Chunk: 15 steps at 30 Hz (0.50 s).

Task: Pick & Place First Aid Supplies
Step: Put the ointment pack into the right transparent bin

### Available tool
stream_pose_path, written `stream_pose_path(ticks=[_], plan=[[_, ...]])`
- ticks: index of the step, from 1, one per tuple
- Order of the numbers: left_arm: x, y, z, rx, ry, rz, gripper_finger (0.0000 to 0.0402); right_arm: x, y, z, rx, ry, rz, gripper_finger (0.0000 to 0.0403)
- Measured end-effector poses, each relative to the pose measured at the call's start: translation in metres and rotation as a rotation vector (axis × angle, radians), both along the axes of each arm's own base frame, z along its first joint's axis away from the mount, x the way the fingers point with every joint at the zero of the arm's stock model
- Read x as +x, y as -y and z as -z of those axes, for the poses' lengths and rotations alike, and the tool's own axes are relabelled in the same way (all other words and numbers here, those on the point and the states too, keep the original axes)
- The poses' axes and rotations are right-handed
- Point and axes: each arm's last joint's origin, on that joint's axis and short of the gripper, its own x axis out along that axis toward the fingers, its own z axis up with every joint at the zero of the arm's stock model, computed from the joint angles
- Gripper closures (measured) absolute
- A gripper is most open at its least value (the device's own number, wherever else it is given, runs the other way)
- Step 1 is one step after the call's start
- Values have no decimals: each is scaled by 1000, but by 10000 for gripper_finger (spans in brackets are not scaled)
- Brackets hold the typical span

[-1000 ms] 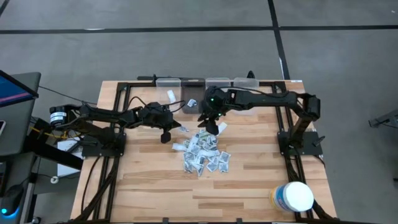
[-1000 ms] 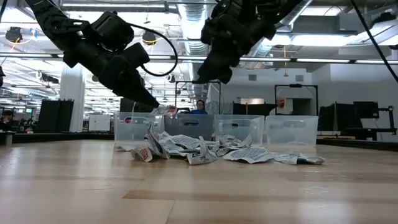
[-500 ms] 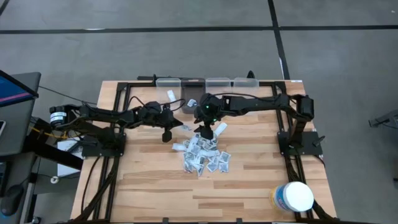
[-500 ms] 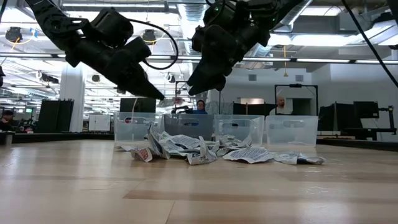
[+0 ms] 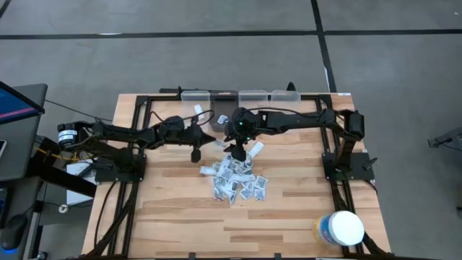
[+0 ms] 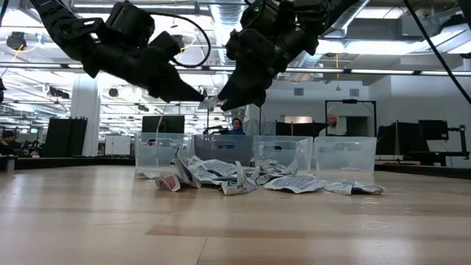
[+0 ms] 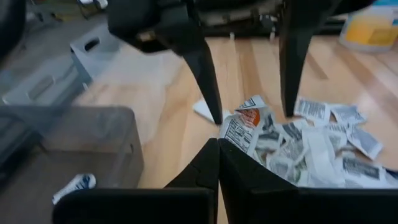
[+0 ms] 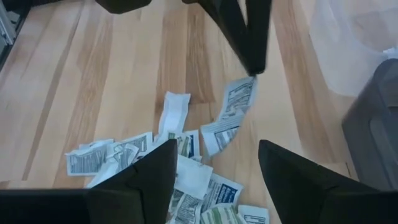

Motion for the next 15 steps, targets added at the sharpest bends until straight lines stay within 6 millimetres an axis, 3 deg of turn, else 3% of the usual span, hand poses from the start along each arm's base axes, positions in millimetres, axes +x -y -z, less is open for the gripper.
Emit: stream_pose_path(ticks=[15], plan=[[1,0,-4,10,35,-6,395,5,2,-6,9,78,25,185]])
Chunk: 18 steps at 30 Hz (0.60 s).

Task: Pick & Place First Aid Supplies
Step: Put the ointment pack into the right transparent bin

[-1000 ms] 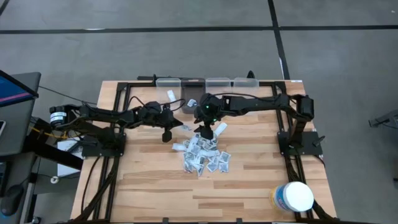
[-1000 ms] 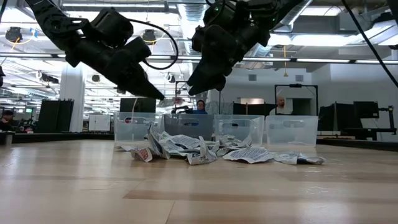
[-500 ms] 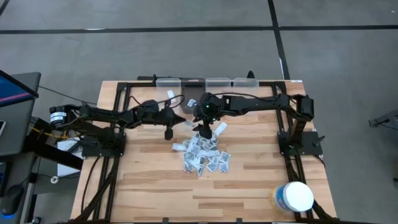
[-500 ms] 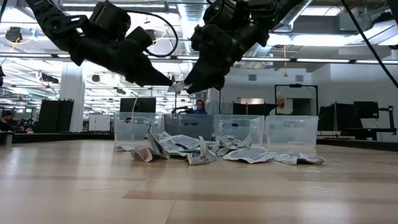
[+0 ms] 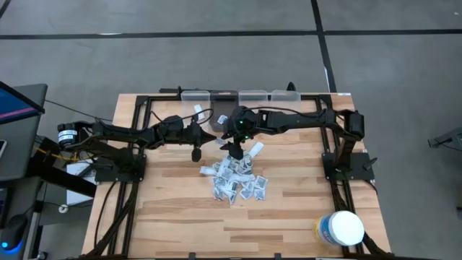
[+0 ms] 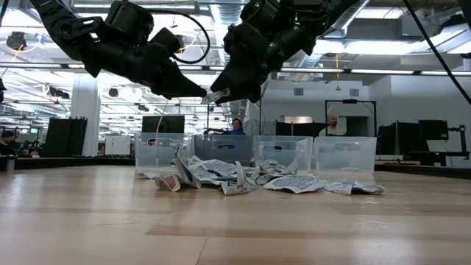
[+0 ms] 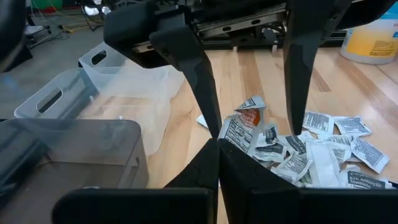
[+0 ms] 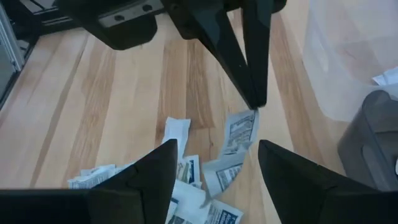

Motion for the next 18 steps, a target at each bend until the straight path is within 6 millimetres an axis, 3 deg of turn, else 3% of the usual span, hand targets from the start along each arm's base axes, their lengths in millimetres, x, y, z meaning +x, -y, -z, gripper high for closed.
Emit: stream_pose_path(ticks=[5,11,18], plan=[[0,0,0,0,2,0,394,0,0,0,1,-6,5,229],[0,0,-1,2,7,3,394,-2,6,1,0,-13,16,385],[0,-1,-3,-38,30,-25,389,-1,5,0,11,-9,24,398]])
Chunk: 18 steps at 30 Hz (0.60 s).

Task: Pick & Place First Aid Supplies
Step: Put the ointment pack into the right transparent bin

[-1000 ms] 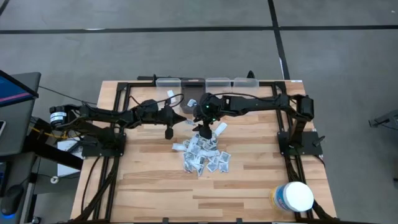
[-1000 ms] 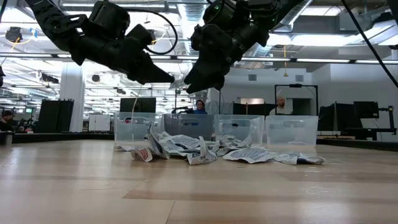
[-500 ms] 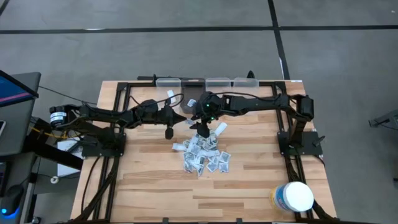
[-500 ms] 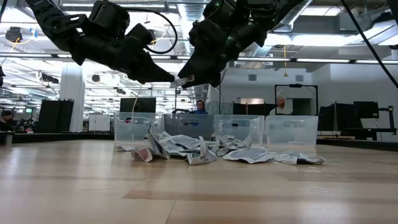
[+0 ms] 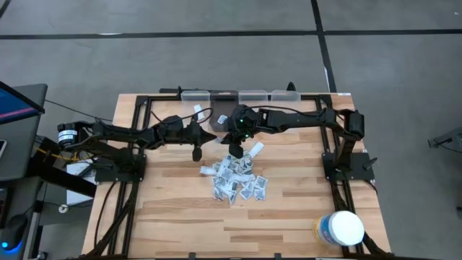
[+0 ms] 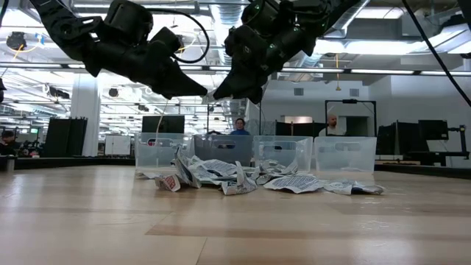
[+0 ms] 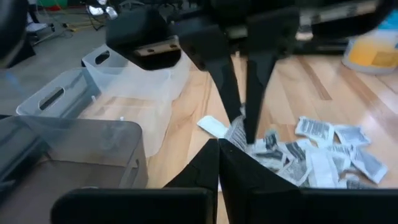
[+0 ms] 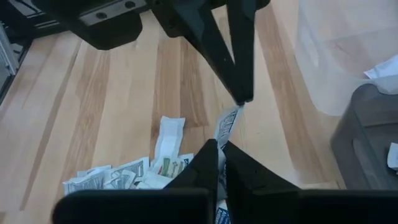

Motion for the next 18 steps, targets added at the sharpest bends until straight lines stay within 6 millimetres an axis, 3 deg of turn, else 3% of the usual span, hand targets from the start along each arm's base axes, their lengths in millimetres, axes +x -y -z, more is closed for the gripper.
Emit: stream_pose_path(ticks=[11,18], plan=[[4,-7,-18,-99,76,-57,286,-3,11,-1,3,-7,32,402],[-6,-12,-30,-166,116,-91,261,-31,31,-25,-66,-82,169,402]])
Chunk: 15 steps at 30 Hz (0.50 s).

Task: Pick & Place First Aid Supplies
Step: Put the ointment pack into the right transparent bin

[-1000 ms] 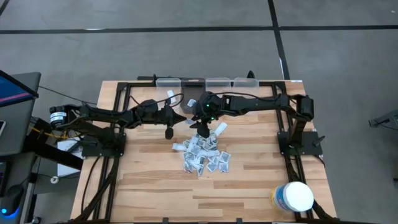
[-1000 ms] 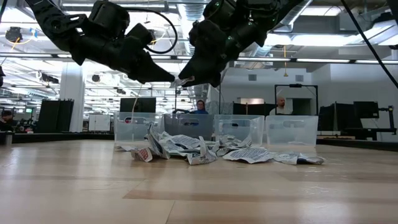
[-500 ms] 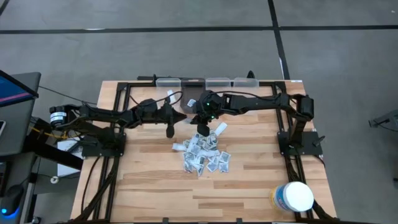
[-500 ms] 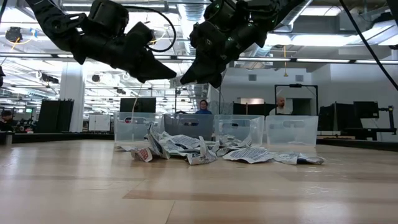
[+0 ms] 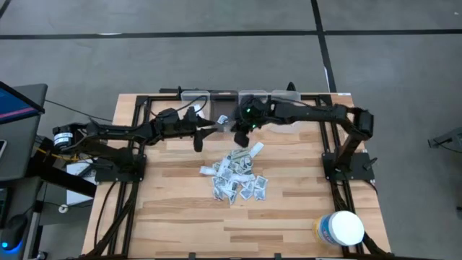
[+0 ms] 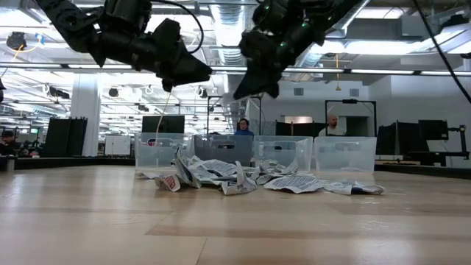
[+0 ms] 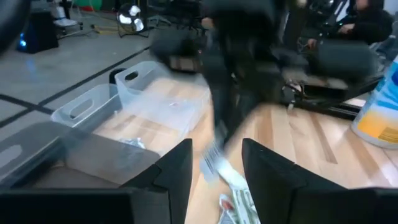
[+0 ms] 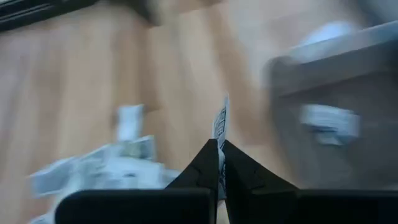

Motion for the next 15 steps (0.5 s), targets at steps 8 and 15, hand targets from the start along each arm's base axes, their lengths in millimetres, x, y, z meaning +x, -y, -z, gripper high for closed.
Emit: stream_pose_path(ticks=[8,15], plan=[[-16,-3,-7,-6,-22,-36,270,-70,29,-45,-123,-169,299,403],[-19,-8,-4,-23,-62,-63,271,-122,42,-70,-137,-247,577,400]])
